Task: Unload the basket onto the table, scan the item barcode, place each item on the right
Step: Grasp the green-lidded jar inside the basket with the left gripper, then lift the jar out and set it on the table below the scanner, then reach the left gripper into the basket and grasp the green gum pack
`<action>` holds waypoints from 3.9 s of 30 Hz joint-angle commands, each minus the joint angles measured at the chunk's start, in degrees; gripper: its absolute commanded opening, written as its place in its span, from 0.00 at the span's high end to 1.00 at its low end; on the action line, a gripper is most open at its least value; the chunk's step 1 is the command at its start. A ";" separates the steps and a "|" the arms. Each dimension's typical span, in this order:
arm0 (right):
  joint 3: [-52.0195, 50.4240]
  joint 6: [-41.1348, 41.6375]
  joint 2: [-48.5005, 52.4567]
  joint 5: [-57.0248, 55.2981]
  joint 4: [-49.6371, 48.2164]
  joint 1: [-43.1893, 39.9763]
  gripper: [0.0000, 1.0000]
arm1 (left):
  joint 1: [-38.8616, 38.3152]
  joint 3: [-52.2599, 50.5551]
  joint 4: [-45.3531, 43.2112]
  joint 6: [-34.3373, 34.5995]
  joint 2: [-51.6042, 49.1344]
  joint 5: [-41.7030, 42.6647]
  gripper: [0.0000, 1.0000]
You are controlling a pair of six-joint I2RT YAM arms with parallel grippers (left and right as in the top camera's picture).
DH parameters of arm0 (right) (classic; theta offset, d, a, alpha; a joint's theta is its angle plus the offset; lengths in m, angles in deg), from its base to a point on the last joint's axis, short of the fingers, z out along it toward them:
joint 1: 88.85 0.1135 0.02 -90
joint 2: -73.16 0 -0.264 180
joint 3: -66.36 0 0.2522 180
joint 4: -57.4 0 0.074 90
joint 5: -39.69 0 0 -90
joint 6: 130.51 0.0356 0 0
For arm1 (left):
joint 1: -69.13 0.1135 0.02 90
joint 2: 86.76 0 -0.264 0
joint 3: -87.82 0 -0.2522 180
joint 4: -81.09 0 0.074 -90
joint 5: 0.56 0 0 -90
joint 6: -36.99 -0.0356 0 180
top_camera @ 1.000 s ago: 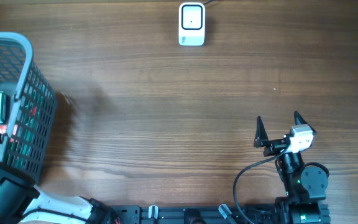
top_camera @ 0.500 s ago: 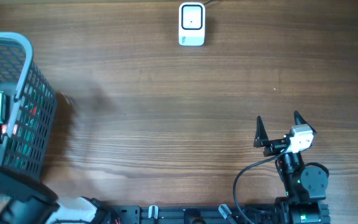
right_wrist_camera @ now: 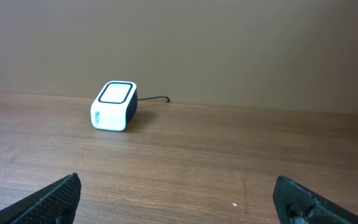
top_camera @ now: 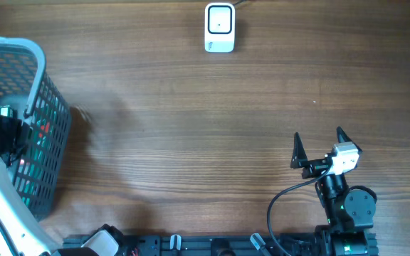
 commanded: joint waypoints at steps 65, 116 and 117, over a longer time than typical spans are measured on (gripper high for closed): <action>-0.04 -0.68 0.00 -0.59 -0.15 0.20 0.00 | -54.95 0.70 -27.74 -5.62 -22.73 3.43 0.40; -0.04 -0.66 0.00 -0.61 -0.15 0.20 0.00 | -1.16 8.52 -17.86 -19.23 -2.54 -5.09 0.00; -0.04 -0.68 0.00 -0.59 -0.15 0.20 0.00 | -0.81 8.52 -19.85 -24.87 -6.51 -4.81 0.00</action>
